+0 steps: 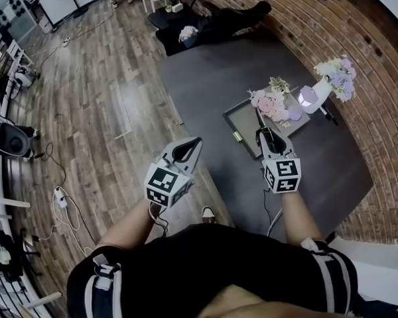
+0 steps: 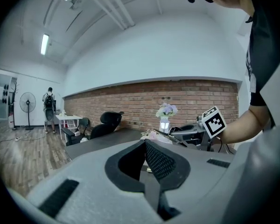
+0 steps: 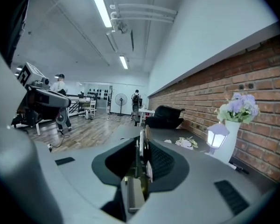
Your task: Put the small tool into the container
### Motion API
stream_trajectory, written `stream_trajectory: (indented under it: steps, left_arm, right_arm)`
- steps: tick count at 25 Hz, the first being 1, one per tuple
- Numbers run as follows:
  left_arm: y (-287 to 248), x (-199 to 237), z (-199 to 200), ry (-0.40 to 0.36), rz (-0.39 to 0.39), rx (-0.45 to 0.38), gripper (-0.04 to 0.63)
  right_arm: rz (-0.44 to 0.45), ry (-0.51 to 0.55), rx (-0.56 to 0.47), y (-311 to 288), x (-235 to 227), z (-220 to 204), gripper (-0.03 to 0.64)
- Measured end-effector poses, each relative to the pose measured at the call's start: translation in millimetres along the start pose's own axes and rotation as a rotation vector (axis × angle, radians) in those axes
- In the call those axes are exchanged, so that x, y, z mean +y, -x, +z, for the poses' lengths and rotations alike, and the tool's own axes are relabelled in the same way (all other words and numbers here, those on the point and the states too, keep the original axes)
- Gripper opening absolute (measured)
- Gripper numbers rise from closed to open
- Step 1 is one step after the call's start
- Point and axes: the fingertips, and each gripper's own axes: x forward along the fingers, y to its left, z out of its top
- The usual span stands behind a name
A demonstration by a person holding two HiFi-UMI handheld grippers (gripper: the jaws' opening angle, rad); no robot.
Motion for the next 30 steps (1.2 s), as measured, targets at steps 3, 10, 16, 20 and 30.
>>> stream_trajectory:
  steps: [3, 10, 16, 20, 30]
  left_arm:
    - [-17, -1, -8, 0.005, -0.013, 0.019, 0.009]
    - [-44, 3, -26, 0.013, -0.025, 0.069, 0.009]
    - [-60, 8, -38, 0.017, -0.02, 0.102, 0.009]
    - [-68, 13, -49, 0.02, -0.015, 0.131, 0.009]
    - [-97, 20, -75, 0.06, -0.023, 0.158, 0.009]
  right_arm:
    - [-0.002, -0.006, 0.012, -11, -11, -11, 0.089]
    - [-0.008, -0.021, 0.043, -40, -31, -34, 0.089]
    - [0.011, -0.034, 0.081, -61, -37, -59, 0.089]
    - [0.029, -0.041, 0.103, -74, -36, -77, 0.089]
    - [0.059, 0.023, 0.136, -100, -33, -103, 0.088]
